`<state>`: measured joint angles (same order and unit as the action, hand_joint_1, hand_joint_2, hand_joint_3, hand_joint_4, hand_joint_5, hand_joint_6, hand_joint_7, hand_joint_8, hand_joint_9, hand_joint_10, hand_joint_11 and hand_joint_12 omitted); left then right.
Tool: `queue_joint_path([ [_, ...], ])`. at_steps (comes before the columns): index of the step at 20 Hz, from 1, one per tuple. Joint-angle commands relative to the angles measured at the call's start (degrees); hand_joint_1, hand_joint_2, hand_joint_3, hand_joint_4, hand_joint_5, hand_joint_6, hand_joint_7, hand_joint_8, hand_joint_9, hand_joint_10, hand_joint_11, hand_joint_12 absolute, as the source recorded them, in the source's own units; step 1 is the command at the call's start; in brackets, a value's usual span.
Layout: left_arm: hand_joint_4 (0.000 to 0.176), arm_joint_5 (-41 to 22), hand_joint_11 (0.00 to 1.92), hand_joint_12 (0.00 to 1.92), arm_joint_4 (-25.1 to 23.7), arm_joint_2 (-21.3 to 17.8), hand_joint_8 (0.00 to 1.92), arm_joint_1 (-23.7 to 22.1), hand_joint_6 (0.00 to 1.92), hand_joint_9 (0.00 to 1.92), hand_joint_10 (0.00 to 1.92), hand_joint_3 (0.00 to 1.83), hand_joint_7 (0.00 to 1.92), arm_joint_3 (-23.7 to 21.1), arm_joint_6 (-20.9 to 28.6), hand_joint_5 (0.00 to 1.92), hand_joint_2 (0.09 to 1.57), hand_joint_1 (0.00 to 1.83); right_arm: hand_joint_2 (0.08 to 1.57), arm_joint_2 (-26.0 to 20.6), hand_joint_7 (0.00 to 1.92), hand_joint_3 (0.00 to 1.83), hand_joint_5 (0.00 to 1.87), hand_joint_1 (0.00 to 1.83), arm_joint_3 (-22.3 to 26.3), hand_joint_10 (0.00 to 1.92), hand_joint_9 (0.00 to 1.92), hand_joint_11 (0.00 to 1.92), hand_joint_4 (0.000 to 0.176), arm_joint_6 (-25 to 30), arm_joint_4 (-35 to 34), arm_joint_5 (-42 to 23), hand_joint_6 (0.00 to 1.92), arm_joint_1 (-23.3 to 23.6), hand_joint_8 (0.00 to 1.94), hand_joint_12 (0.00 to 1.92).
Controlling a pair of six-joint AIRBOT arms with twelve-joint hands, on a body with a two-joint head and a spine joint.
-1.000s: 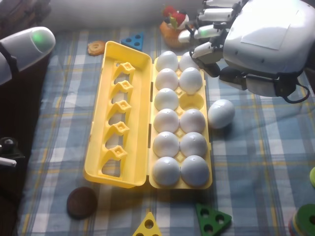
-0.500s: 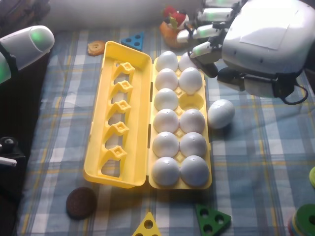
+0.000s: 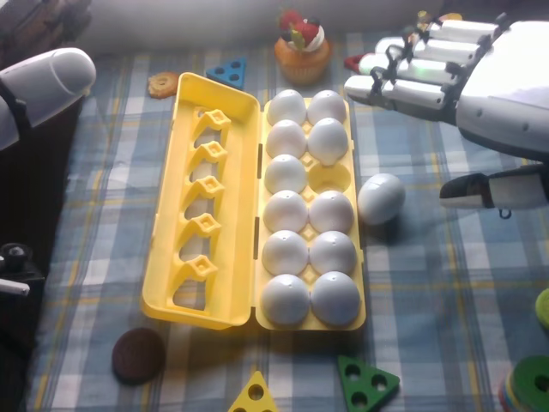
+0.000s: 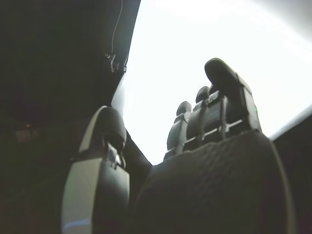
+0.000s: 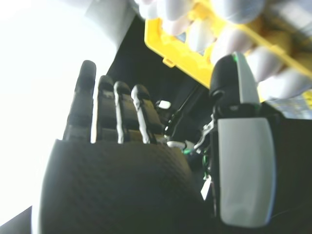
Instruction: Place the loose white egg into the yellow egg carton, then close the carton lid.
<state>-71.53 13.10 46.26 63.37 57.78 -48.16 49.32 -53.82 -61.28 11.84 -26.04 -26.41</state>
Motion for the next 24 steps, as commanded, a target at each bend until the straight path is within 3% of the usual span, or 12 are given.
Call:
queue_joint_path([
  [1,0.114,-7.52,0.00,1.92,1.34,-0.13,0.00,-0.15,0.00,0.00,0.00,0.00,0.00,0.00,0.38,0.00,1.22,0.46,1.05,-0.11,0.13,0.00,0.00,0.84,-0.13,0.80,0.01,0.00,0.000,0.11,-0.57,-4.88,0.00,0.28,0.36,1.80],
  [2,0.116,-7.59,0.00,1.92,1.38,-0.10,0.00,-0.10,0.00,0.00,0.00,0.00,0.00,-0.01,0.38,0.00,1.22,0.46,1.06,0.17,0.02,0.00,0.00,0.78,-0.30,0.87,0.00,0.00,0.000,0.11,-0.57,-4.26,0.00,0.06,0.61,1.86],
  [4,0.115,-7.59,0.00,1.92,1.47,-0.04,0.00,-0.03,0.00,0.00,0.00,0.00,0.00,-0.01,0.38,0.00,1.22,0.46,1.05,1.12,0.00,0.00,0.00,0.78,-0.88,0.90,0.00,0.00,0.000,0.11,-0.56,-3.08,0.00,-0.50,0.74,1.87],
  [6,0.117,-7.79,0.00,1.92,1.57,-0.05,0.00,0.02,0.00,0.00,0.00,0.00,0.00,-0.05,0.38,0.00,1.22,0.46,1.09,2.06,0.00,0.01,0.00,0.82,-1.37,0.68,0.00,0.00,0.000,0.10,-0.55,-1.71,0.00,-0.90,0.54,1.69],
  [9,0.144,-7.79,0.00,1.92,1.60,-0.07,0.00,0.06,0.00,0.00,0.00,0.00,0.00,-0.05,0.38,0.00,1.22,0.47,1.12,3.25,0.13,0.00,0.07,0.97,-2.34,0.54,0.00,0.00,0.005,0.10,-0.55,0.45,0.06,-1.32,0.17,1.37],
  [10,0.144,-7.83,0.00,1.92,1.63,-0.06,0.00,0.06,0.00,0.00,0.00,0.00,0.00,-0.05,0.38,0.00,1.22,0.47,1.13,3.46,0.10,0.00,0.05,1.00,-2.57,0.38,0.00,0.00,0.040,0.10,-0.52,1.14,0.04,-1.34,0.08,1.27],
  [13,0.150,-7.86,0.00,1.92,1.74,-0.01,0.00,0.10,0.00,0.00,0.00,0.00,0.00,-0.05,0.38,0.00,1.22,0.47,1.13,4.25,0.05,0.00,0.07,0.98,-3.27,0.21,0.00,0.00,0.082,0.10,-0.38,2.81,0.04,-1.73,0.01,1.11],
  [14,0.137,-7.85,0.00,1.92,1.79,-0.01,0.00,0.18,0.00,0.00,0.00,0.00,0.00,-0.06,0.38,0.00,1.23,0.47,1.14,4.60,0.09,0.01,0.06,0.96,-3.50,0.22,0.04,0.00,0.061,0.10,-0.31,3.30,0.03,-1.82,0.02,1.11],
  [17,0.126,-8.18,0.00,1.92,2.07,-0.04,0.00,0.53,0.00,0.00,0.00,0.00,0.00,-0.09,0.38,0.00,1.23,0.45,1.16,4.57,0.13,0.00,0.09,0.94,-3.59,0.24,0.06,0.00,0.008,0.09,0.31,4.91,0.02,-1.82,0.01,0.96],
  [18,0.130,-8.20,0.00,1.92,2.10,-0.04,0.00,0.54,0.00,0.00,0.00,0.01,0.00,-0.09,0.38,0.00,1.24,0.46,1.16,3.68,0.17,0.00,0.13,0.93,-2.97,0.29,0.09,0.00,0.000,0.09,0.61,5.22,0.03,-1.82,0.01,1.02],
  [20,0.133,-8.28,0.00,1.92,2.11,-0.04,0.00,0.57,0.00,0.00,0.00,0.00,0.00,-0.12,0.38,0.00,1.23,0.45,1.15,2.10,0.24,0.00,0.20,0.95,-1.89,0.40,0.13,0.00,0.000,0.09,1.29,5.23,0.04,-1.82,0.02,1.25],
  [24,0.135,-8.53,0.00,1.92,2.41,-0.10,0.00,0.98,0.00,0.00,0.00,0.00,0.00,-0.20,0.38,0.00,1.22,0.45,1.17,-3.44,0.54,0.00,0.32,0.96,1.94,0.94,0.15,0.00,0.000,0.10,3.02,5.08,0.09,-1.82,0.08,1.66],
])
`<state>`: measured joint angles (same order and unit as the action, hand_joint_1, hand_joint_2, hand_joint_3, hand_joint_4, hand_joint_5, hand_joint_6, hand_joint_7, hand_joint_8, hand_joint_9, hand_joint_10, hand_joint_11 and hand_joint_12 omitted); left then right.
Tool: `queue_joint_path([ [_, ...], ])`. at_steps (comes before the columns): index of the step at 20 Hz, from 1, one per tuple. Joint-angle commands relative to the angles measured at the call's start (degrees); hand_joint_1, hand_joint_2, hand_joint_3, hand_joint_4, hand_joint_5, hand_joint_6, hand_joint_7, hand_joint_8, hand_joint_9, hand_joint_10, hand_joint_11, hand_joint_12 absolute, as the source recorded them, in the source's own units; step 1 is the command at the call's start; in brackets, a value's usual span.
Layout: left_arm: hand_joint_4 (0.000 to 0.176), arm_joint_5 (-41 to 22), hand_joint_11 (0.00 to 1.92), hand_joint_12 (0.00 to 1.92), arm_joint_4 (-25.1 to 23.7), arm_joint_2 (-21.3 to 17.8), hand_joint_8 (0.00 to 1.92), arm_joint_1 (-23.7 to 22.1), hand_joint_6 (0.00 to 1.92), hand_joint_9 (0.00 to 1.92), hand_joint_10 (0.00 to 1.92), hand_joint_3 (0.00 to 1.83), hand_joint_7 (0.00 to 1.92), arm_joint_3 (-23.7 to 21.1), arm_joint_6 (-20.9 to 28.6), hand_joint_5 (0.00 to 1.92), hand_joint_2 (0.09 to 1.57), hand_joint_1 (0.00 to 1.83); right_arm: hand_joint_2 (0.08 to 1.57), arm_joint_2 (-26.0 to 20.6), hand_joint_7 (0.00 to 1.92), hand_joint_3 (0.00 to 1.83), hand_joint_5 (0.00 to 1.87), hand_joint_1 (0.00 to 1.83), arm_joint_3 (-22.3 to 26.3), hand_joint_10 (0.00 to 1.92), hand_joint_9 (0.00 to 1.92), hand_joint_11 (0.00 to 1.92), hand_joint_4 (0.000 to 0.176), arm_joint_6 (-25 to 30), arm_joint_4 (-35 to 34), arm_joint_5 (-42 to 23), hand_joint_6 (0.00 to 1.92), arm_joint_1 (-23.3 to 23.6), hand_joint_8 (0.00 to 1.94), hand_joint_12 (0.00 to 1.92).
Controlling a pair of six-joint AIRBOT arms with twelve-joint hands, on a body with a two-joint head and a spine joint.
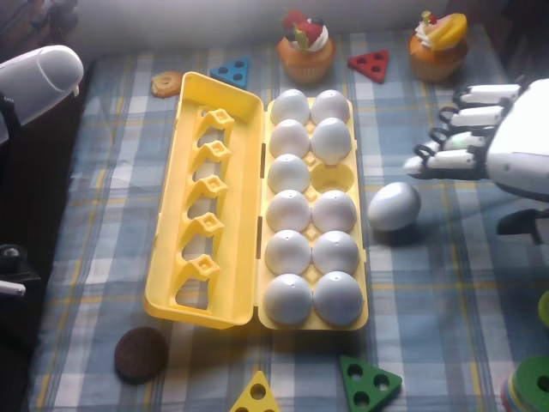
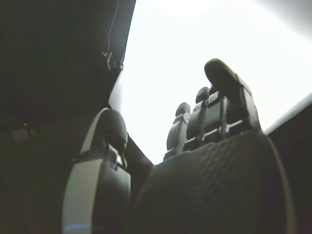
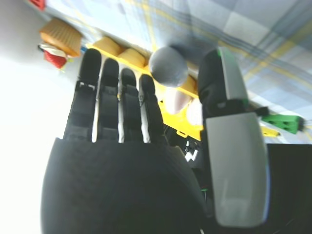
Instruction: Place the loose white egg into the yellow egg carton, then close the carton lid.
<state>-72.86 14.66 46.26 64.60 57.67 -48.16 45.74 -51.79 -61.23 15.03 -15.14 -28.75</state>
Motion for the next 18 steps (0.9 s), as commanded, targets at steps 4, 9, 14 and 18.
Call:
queue_joint_path([
  [4,0.116,-7.46,0.00,1.92,1.17,-0.10,0.00,0.11,0.00,0.00,0.00,0.00,0.00,-0.14,0.38,0.00,1.23,0.43,1.18,-4.13,0.55,0.00,0.29,0.90,3.10,1.27,0.14,0.00,0.000,0.07,1.80,-6.01,0.69,0.52,0.50,1.91],
  [9,0.113,-7.97,0.00,1.92,1.60,-0.11,0.00,0.52,0.00,0.00,0.00,0.00,0.00,-0.26,0.38,0.00,1.23,0.44,1.17,-3.66,0.23,0.00,0.10,1.02,2.44,1.30,0.12,0.00,0.000,0.10,0.20,-9.97,0.86,0.53,0.88,1.81],
  [14,0.116,-8.13,0.00,1.92,1.82,-0.13,0.00,0.58,0.00,0.00,0.00,0.00,0.00,-0.33,0.39,0.00,1.23,0.42,1.12,1.20,0.06,0.00,0.00,0.85,0.02,1.23,0.00,0.00,0.000,3.58,-1.56,-13.51,0.53,-1.29,0.69,1.89],
  [18,0.133,-8.20,0.00,1.92,2.17,-0.13,0.00,0.64,0.00,0.00,0.00,0.00,0.00,-0.45,0.39,0.00,1.22,0.42,1.11,3.48,0.02,0.00,0.00,0.88,-2.03,0.72,0.00,0.00,0.000,11.95,-1.81,-18.78,0.01,-5.81,0.17,1.70],
])
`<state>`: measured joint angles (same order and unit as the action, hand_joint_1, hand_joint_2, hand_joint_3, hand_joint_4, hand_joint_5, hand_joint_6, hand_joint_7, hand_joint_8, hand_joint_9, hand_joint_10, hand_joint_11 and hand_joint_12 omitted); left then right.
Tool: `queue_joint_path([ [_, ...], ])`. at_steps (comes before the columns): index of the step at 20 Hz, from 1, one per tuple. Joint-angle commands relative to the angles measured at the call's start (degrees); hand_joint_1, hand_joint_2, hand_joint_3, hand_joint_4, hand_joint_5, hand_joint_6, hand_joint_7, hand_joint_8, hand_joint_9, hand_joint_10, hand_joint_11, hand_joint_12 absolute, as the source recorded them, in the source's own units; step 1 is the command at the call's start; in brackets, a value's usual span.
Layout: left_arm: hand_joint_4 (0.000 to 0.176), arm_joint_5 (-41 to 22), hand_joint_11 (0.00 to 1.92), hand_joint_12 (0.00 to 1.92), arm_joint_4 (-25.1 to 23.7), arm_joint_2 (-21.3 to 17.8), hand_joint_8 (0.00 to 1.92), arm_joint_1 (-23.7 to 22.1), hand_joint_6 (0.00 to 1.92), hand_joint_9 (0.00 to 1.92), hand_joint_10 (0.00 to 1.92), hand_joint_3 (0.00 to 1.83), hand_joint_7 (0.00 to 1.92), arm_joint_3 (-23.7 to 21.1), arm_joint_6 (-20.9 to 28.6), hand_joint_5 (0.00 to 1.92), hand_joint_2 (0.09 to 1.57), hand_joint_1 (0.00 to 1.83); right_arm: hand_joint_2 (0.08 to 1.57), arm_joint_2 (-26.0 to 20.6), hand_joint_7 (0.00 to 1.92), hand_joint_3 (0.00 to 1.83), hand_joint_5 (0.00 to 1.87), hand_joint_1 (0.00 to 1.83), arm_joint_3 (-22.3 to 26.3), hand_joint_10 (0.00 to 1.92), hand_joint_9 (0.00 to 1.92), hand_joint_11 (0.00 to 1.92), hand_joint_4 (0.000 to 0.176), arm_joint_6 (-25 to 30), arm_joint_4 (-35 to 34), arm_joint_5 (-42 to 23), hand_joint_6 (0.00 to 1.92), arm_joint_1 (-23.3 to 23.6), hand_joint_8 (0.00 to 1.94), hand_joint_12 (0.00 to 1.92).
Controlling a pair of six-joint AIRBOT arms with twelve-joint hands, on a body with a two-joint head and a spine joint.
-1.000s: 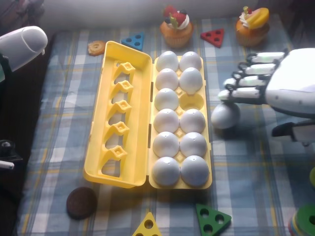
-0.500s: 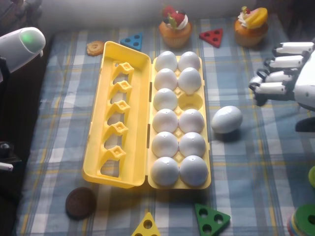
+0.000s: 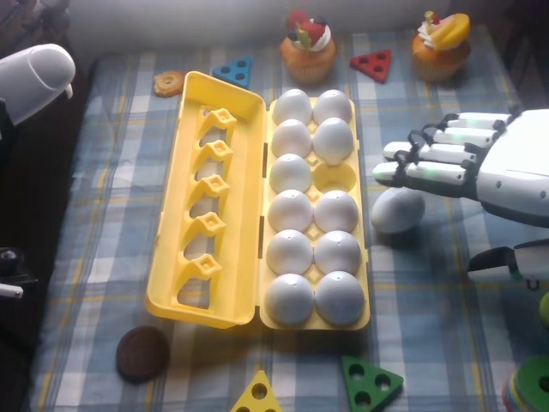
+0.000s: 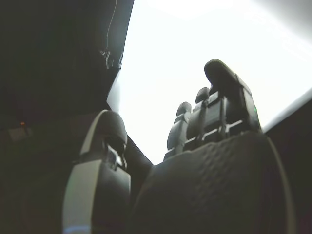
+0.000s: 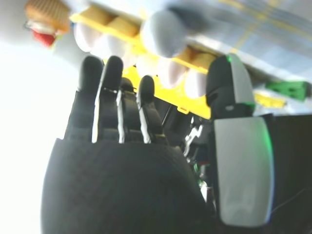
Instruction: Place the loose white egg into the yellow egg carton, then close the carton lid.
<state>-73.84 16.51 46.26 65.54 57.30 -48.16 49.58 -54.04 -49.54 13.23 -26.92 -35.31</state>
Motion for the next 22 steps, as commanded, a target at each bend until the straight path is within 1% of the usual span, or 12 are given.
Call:
queue_joint_path([
  [1,0.142,-7.37,0.00,1.92,0.49,-0.13,0.00,-0.05,0.00,0.00,0.00,0.00,0.00,-0.17,0.39,0.00,1.22,0.42,1.12,0.56,0.04,0.00,0.00,0.88,-0.14,0.70,0.00,0.00,0.000,0.25,-0.82,-8.09,0.00,0.10,0.09,1.68],
  [5,0.139,-7.54,0.00,1.92,0.68,-0.07,0.00,0.18,0.00,0.00,0.00,0.00,0.00,-0.20,0.39,0.00,1.22,0.39,1.12,2.46,0.12,0.00,0.08,0.96,-1.64,0.89,0.00,0.00,0.000,0.25,-3.30,-9.32,0.04,-0.71,0.10,1.74],
  [7,0.120,-7.61,0.00,1.92,0.72,-0.07,0.00,0.21,0.00,0.00,0.00,0.00,0.00,-0.23,0.39,0.00,1.23,0.38,1.15,3.29,0.15,0.01,0.11,0.93,-2.33,0.91,0.00,0.00,0.000,0.25,-4.03,-9.35,0.06,-0.88,0.09,1.74],
  [9,0.117,-7.68,0.00,1.92,0.91,-0.02,0.00,0.24,0.00,0.00,0.00,0.01,0.00,-0.24,0.39,0.00,1.24,0.38,1.15,4.26,0.19,0.01,0.13,0.92,-3.05,1.05,0.00,0.00,0.000,0.25,-4.50,-9.35,0.08,-0.98,0.10,1.86],
  [11,0.127,-7.65,0.00,1.92,0.92,0.02,0.00,0.36,0.00,0.00,0.00,0.01,0.00,-0.25,0.39,0.00,1.24,0.40,1.17,5.49,0.20,0.01,0.13,0.92,-3.98,1.06,0.00,0.00,0.036,0.25,-5.37,-9.34,0.11,-1.08,0.10,1.87],
  [12,0.126,-7.66,0.00,1.92,0.92,0.02,0.00,0.38,0.00,0.00,0.00,0.01,0.00,-0.25,0.39,0.00,1.24,0.41,1.18,5.94,0.20,0.00,0.11,0.91,-4.33,1.05,0.00,0.00,0.035,0.25,-5.66,-9.33,0.19,-1.19,0.12,1.86],
  [13,0.122,-7.68,0.00,1.92,0.92,-0.01,0.00,0.38,0.00,0.00,0.00,0.00,0.00,-0.26,0.39,0.00,1.24,0.42,1.19,6.40,0.21,0.00,0.08,0.91,-4.68,1.07,0.00,0.00,0.015,0.25,-6.02,-9.32,0.32,-1.43,0.17,1.86],
  [14,0.126,-7.71,0.00,1.92,0.92,-0.01,0.00,0.38,0.00,0.00,0.00,0.00,0.00,-0.26,0.39,0.00,1.24,0.43,1.19,6.62,0.24,0.00,0.07,0.92,-4.85,1.06,0.05,0.02,0.000,0.25,-6.30,-9.31,0.46,-1.63,0.24,1.85],
  [16,0.129,-7.73,0.00,1.92,0.92,-0.02,0.00,0.40,0.00,0.00,0.00,0.00,0.00,-0.29,0.39,0.00,1.23,0.43,1.19,7.01,0.22,0.00,0.03,0.91,-5.13,1.12,0.10,0.11,0.000,0.25,-6.67,-9.24,0.72,-2.03,0.40,1.88],
  [17,0.132,-7.73,0.00,1.92,0.92,-0.01,0.00,0.42,0.00,0.00,0.00,0.00,0.00,-0.29,0.39,0.00,1.23,0.44,1.19,7.11,0.17,0.00,0.01,0.92,-5.16,1.23,0.11,0.13,0.000,0.25,-6.74,-9.23,0.85,-2.13,0.60,1.91],
  [20,0.128,-7.79,0.00,1.92,0.96,0.03,0.00,0.43,0.00,0.00,0.00,0.00,0.00,-0.29,0.39,0.00,1.23,0.44,1.20,7.60,0.13,0.00,0.05,0.93,-5.31,1.43,0.13,0.12,0.000,0.25,-6.95,-8.97,1.03,-2.57,1.05,1.92],
  [22,0.117,-7.85,0.00,1.92,1.03,0.05,0.00,0.44,0.00,0.00,0.00,0.00,0.00,-0.29,0.39,0.00,1.24,0.47,1.20,8.14,0.25,0.00,0.13,0.97,-5.67,1.48,0.21,0.19,0.000,0.25,-7.37,-8.57,1.08,-2.98,1.11,1.92],
])
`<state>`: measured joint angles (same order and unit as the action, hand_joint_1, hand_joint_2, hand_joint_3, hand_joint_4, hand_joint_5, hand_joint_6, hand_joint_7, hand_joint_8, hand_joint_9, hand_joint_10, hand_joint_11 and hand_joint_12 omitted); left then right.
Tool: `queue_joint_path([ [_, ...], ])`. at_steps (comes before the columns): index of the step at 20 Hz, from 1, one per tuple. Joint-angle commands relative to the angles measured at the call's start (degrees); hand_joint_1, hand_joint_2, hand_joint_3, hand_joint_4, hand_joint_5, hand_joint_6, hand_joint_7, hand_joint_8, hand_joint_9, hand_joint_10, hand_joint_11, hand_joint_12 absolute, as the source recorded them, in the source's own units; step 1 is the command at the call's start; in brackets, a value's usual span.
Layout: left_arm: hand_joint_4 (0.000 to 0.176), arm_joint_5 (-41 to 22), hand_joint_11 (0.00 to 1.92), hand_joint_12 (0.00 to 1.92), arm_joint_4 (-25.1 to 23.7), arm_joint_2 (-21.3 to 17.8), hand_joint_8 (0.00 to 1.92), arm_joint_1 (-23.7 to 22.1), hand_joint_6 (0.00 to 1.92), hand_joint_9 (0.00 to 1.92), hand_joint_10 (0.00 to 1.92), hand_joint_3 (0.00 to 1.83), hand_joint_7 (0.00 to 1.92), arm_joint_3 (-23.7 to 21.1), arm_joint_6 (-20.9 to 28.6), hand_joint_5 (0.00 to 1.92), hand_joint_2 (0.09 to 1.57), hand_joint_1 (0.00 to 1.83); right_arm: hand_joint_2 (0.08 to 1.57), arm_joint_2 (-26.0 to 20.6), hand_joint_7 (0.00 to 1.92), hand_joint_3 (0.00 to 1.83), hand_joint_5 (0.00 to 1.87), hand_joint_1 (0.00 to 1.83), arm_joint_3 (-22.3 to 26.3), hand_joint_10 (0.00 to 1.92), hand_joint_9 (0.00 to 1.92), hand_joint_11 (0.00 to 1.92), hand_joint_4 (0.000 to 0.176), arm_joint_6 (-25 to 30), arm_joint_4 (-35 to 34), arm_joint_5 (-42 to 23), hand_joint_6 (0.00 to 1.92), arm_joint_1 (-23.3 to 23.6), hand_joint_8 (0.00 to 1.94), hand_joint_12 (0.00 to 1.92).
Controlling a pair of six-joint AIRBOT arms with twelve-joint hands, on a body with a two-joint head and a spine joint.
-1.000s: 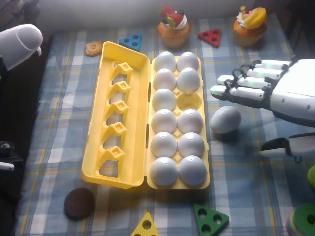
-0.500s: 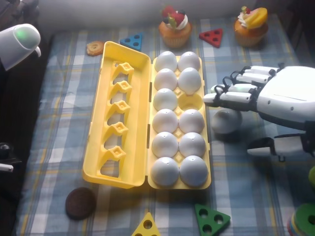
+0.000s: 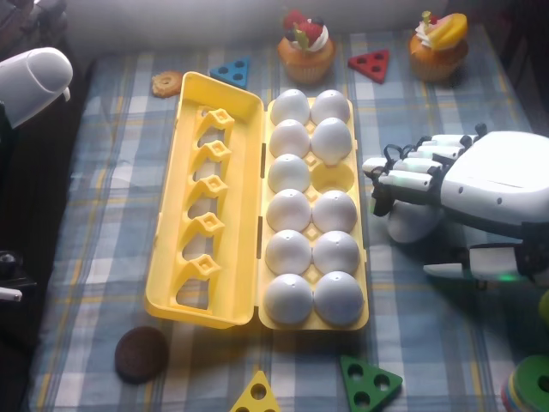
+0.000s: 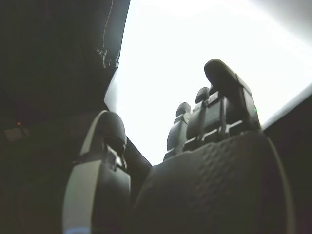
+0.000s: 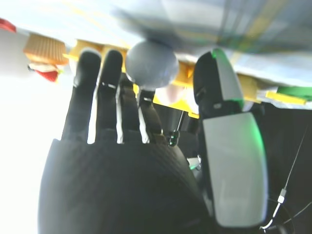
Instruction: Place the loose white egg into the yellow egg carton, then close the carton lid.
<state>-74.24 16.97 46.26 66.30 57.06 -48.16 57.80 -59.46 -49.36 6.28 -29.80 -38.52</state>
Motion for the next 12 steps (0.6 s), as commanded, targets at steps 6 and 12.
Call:
queue_joint_path([
  [6,0.120,-7.49,0.00,1.92,0.73,0.03,0.00,-0.26,0.00,0.00,0.00,0.00,0.00,-0.04,0.39,0.00,1.24,0.44,1.24,0.78,0.87,0.00,0.65,1.19,-1.54,1.45,1.01,0.99,0.000,0.07,-1.64,-5.50,1.38,-0.04,1.35,1.77],
  [12,0.120,-7.34,0.00,1.92,0.73,0.04,0.00,-0.25,0.00,0.00,0.00,0.01,0.00,0.03,0.38,0.00,1.24,0.43,1.20,-0.08,0.80,0.00,0.73,1.36,-1.80,1.50,0.85,0.80,0.000,0.04,1.15,-5.52,1.17,1.65,1.29,1.74],
])
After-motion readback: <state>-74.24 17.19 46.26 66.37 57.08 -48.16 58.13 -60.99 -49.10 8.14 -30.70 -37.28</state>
